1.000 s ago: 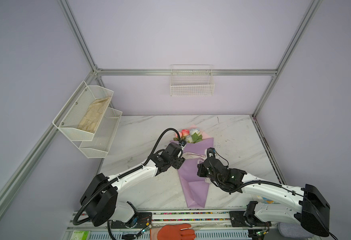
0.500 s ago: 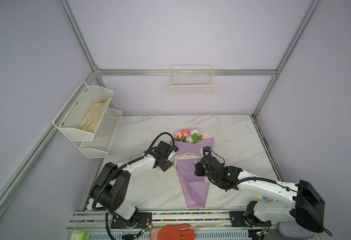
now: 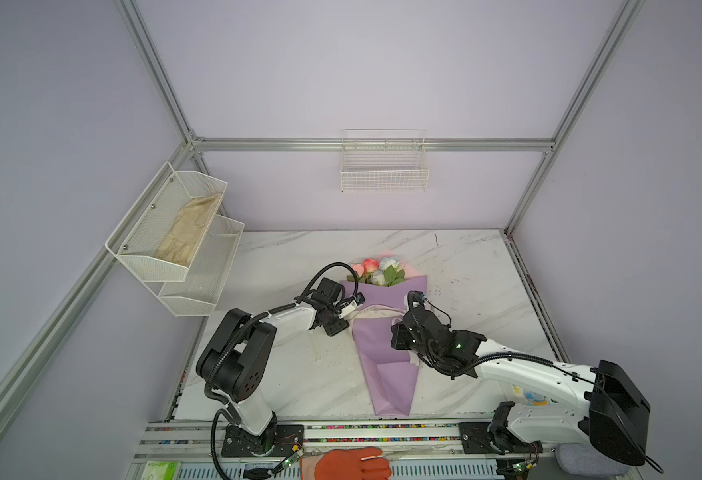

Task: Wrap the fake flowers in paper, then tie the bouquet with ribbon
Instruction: 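Pull both ribbon ends apart, left gripper and right gripper moving outward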

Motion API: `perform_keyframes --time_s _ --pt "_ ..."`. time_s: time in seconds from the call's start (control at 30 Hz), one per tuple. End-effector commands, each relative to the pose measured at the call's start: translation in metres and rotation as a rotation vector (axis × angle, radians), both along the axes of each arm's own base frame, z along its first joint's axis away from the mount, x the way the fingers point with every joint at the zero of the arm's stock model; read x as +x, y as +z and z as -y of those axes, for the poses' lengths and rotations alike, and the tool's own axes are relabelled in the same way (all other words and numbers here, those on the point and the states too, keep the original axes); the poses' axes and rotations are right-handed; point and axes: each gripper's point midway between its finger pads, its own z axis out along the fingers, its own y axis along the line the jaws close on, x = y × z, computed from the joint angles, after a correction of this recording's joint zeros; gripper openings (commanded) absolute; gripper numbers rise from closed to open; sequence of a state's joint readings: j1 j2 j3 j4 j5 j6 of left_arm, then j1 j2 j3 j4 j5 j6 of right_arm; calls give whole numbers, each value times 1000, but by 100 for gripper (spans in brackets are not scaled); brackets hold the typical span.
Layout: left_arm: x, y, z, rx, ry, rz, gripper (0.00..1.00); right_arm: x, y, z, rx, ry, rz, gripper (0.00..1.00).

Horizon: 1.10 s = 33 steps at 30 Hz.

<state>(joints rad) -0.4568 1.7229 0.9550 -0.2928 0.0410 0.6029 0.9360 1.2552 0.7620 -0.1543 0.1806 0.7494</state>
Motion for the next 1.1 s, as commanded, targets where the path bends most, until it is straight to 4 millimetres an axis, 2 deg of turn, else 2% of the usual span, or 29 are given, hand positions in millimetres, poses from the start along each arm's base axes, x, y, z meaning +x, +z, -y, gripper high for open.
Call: perform_keyframes --time_s 0.0,0.03,0.1,0.23,0.3,0.57,0.67,0.77,0.93,1.07 --pt "8 14 11 -34 -57 -6 40 3 5 3 3 -13 3 0" --pt "5 14 12 -42 -63 -14 27 4 6 4 5 -18 5 0" --pt "2 21 12 -53 -51 -20 14 6 8 9 6 -42 8 0" --pt "-1 38 7 -79 24 -31 0 12 19 30 -6 -122 37 0" --pt "-3 46 4 -99 94 -41 0 17 25 46 -19 -173 54 0" --pt "-34 70 5 -283 324 -182 0 30 50 119 -54 -402 136 0" --pt "-39 76 -10 -284 454 -174 0 31 54 146 -97 -499 154 0" --pt "-49 82 -15 -339 531 -184 0 32 57 172 -135 -599 175 0" --pt "-63 73 -34 -376 743 -217 0 32 69 210 -146 -747 224 0" --pt "-72 71 -56 -426 917 -178 0 34 78 244 -139 -854 248 0"
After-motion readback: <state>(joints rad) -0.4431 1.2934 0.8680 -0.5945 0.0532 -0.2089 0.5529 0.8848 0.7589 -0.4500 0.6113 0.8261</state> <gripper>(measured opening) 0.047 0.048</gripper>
